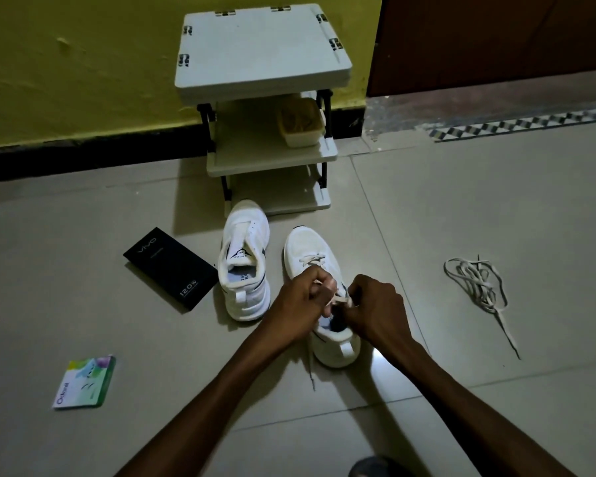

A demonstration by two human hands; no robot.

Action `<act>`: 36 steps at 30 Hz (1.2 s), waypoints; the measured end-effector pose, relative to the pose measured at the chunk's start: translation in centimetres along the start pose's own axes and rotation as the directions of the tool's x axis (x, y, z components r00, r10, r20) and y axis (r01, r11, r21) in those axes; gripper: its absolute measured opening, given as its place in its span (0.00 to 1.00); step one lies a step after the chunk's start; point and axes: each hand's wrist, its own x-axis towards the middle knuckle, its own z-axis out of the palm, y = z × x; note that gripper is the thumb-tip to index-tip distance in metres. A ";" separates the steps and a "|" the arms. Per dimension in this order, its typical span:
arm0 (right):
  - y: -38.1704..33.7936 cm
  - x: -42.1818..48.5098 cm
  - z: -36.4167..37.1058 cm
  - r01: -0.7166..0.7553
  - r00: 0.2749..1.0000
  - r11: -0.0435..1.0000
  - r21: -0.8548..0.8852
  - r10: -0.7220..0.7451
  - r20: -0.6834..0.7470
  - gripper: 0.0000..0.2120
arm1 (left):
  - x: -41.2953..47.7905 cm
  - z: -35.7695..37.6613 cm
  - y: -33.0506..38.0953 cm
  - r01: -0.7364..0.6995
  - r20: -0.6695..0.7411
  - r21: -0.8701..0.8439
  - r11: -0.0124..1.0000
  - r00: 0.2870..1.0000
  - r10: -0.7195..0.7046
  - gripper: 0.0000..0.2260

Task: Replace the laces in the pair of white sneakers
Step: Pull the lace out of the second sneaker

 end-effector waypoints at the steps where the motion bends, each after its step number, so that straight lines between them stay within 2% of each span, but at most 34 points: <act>1: 0.1 0.0 0.1 0.005 1.000 1.000 0.012 -0.005 -0.007 0.14 | -0.1 -0.4 0.1 -0.001 -0.015 -0.017 1.000 1.000 0.001 0.09; 4: 0.3 -0.1 0.4 -0.008 1.000 1.000 0.023 0.008 -0.007 0.12 | -0.4 -1.7 0.6 -0.062 -0.092 0.022 0.998 0.994 0.064 0.13; 8: 0.0 -0.2 0.3 -0.028 1.000 1.000 -0.002 0.028 -0.008 0.11 | -0.3 -2.0 0.8 -0.073 -0.058 -0.140 0.987 0.996 0.066 0.06; 10: -0.1 -0.4 0.4 -0.018 1.000 1.000 -0.014 0.018 -0.005 0.11 | -0.3 -2.0 0.7 -0.077 -0.017 -0.143 0.987 0.997 0.075 0.14; 12: 0.0 -0.7 0.6 0.045 0.998 0.999 0.027 -0.044 -0.037 0.12 | 0.0 -2.1 1.0 -0.112 0.046 -0.116 0.987 0.992 0.118 0.18; 16: -0.1 -1.0 0.7 0.332 0.941 0.933 0.140 -0.318 -0.115 0.22 | 0.4 -2.7 2.3 -0.191 0.112 -0.053 0.980 0.974 0.196 0.21; 18: -0.9 -1.1 0.0 0.341 0.940 0.900 0.272 -0.328 -0.092 0.21 | 0.3 -2.7 2.8 -0.220 0.124 0.040 0.975 0.969 0.214 0.21; 21: -2.5 -0.6 -1.8 0.189 0.978 0.842 0.505 -0.206 -0.024 0.11 | 0.3 -3.1 3.2 -0.233 0.067 0.259 0.937 0.972 0.223 0.22; 23: -3.1 -0.2 -3.2 0.098 0.991 0.790 0.605 -0.134 0.014 0.14 | 0.4 -3.7 3.0 -0.184 -0.006 0.357 0.916 0.980 0.200 0.22; 25: -3.4 -0.1 -4.6 0.030 0.996 0.728 0.685 -0.077 0.038 0.17 | 0.6 -4.1 2.8 -0.114 -0.073 0.437 0.892 0.984 0.161 0.17; 27: -3.5 0.1 -5.7 -0.027 0.999 0.647 0.762 -0.016 0.050 0.17 | 0.6 -4.3 2.6 -0.011 -0.237 0.333 0.943 0.967 0.095 0.09; 29: -3.2 0.4 -6.5 -0.076 0.996 0.605 0.792 0.089 0.027 0.15 | 0.4 -4.5 3.0 0.065 -0.410 0.100 0.993 0.912 -0.018 0.10; 31: -2.4 0.8 -6.7 -0.128 0.977 0.612 0.781 0.214 -0.007 0.12 | 0.4 -5.0 3.1 0.097 -0.500 0.030 0.995 0.863 -0.069 0.10; 33: -1.5 1.0 -6.4 -0.204 0.952 0.656 0.727 0.307 -0.010 0.04 | 0.3 -5.5 3.1 0.131 -0.535 0.070 0.989 0.842 -0.073 0.09; 34: -1.1 1.1 -6.0 -0.249 0.941 0.709 0.660 0.337 -0.007 0.07 | 0.2 -5.5 3.2 0.168 -0.553 0.150 0.974 0.831 -0.058 0.11; 36: -0.5 0.7 -5.4 -0.304 0.940 0.848 0.434 0.342 -0.011 0.24 | -0.3 -5.1 3.8 0.249 -0.592 0.449 0.858 0.802 0.077 0.20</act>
